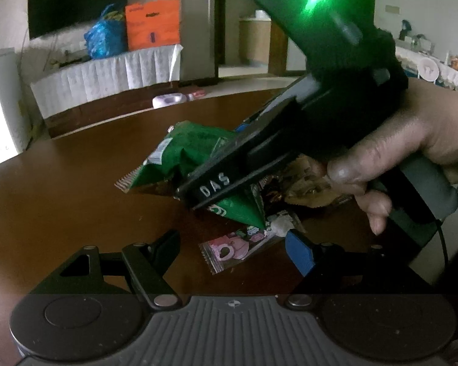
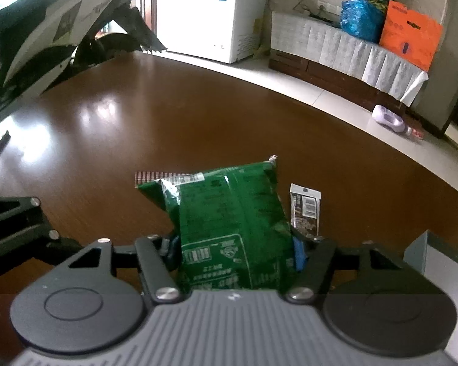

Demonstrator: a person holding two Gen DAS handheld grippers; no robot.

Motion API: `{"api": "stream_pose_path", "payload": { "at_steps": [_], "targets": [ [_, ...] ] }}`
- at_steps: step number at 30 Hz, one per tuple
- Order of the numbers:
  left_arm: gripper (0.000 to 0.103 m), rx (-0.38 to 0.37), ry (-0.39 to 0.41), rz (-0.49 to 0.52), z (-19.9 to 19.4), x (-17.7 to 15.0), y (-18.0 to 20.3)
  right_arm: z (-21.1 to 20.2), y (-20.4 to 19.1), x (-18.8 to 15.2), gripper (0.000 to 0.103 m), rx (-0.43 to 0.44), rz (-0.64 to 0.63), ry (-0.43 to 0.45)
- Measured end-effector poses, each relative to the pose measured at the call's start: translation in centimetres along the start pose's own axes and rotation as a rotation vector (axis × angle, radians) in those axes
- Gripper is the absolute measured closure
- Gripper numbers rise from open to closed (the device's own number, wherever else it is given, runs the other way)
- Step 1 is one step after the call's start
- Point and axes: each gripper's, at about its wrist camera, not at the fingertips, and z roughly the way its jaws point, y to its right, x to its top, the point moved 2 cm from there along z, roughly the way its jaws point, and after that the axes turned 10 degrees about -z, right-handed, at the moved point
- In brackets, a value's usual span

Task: Organize snacks
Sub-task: 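Close right tool on green chip bag while left tool grasps another green bag, then carry green chip bag with right tool while left tool carries green bag over box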

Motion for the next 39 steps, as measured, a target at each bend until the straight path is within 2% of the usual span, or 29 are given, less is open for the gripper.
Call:
{"api": "stream_pose_path", "payload": {
  "at_steps": [10,17,20,25,27,29,33,35,39],
  "targets": [
    [0.027,-0.002,-0.005,0.099,1.4,-0.1,0.9,-3.2,2.8,-0.3,0.038,0.012,0.137,0.094],
    [0.027,-0.028,-0.007,0.207,3.0,-0.4,1.9,-4.6,2.9,-0.5,0.038,0.010,0.140,0.115],
    [0.027,-0.066,-0.034,0.215,4.1,-0.3,1.9,-5.1,2.8,-0.9,0.038,0.010,0.142,0.120],
    [0.029,-0.082,-0.071,0.197,4.8,-0.2,1.8,-5.7,3.1,-1.0,0.038,-0.002,0.154,0.124],
    [0.035,-0.092,-0.072,0.190,5.0,-0.2,1.8,-6.0,3.2,-0.9,0.038,-0.005,0.162,0.130],
    [0.048,-0.113,-0.078,0.166,4.9,-0.2,1.6,-6.3,3.0,-1.0,0.038,-0.003,0.162,0.135],
    [0.062,-0.136,-0.083,0.146,4.6,-0.5,1.3,-6.8,3.0,-1.2,0.038,-0.002,0.161,0.138],
    [0.072,-0.149,-0.086,0.149,4.4,-0.7,1.2,-7.1,3.1,-1.2,0.038,-0.002,0.169,0.143],
    [0.081,-0.160,-0.095,0.167,4.1,-0.9,1.6,-7.8,3.4,-1.4,0.038,-0.011,0.178,0.148]
  ]
}}
